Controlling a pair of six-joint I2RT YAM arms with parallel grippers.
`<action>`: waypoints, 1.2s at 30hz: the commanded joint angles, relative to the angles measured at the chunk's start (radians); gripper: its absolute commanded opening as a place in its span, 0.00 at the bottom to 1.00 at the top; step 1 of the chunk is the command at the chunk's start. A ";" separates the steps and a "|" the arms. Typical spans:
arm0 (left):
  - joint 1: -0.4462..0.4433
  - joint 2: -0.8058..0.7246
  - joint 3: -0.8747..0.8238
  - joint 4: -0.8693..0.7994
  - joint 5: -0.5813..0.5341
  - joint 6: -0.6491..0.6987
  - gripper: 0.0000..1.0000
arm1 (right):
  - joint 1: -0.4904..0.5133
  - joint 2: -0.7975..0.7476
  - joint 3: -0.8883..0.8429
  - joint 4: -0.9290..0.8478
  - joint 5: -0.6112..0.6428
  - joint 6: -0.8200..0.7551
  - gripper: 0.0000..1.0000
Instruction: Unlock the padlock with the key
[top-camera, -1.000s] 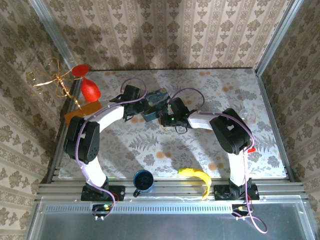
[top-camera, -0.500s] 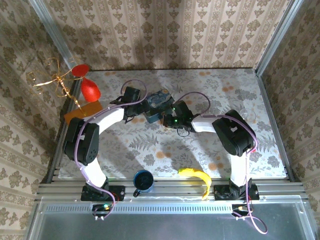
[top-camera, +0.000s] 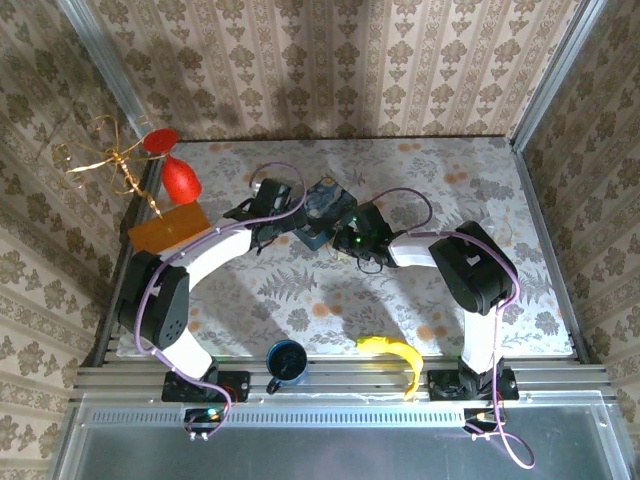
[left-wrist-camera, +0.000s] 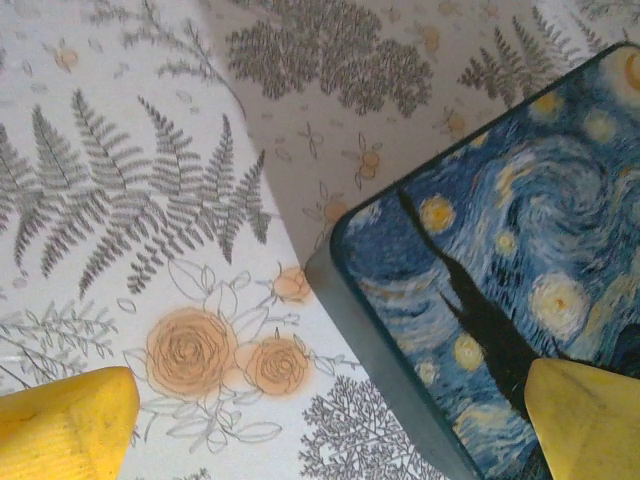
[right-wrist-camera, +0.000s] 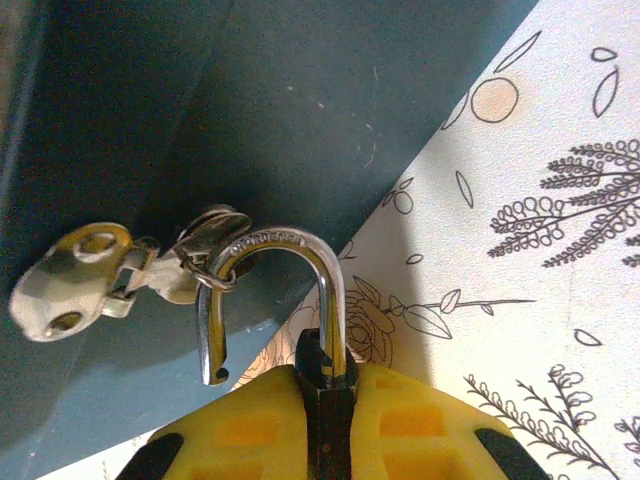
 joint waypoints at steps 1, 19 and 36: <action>-0.009 0.063 0.062 0.009 -0.061 0.084 1.00 | -0.002 -0.044 0.001 -0.002 0.044 0.040 0.00; -0.047 0.139 0.048 -0.091 -0.119 0.156 0.84 | -0.023 -0.061 0.016 -0.034 0.065 0.119 0.00; -0.044 0.121 -0.019 -0.091 -0.133 0.139 0.75 | -0.116 -0.100 0.021 -0.041 -0.052 -0.012 0.00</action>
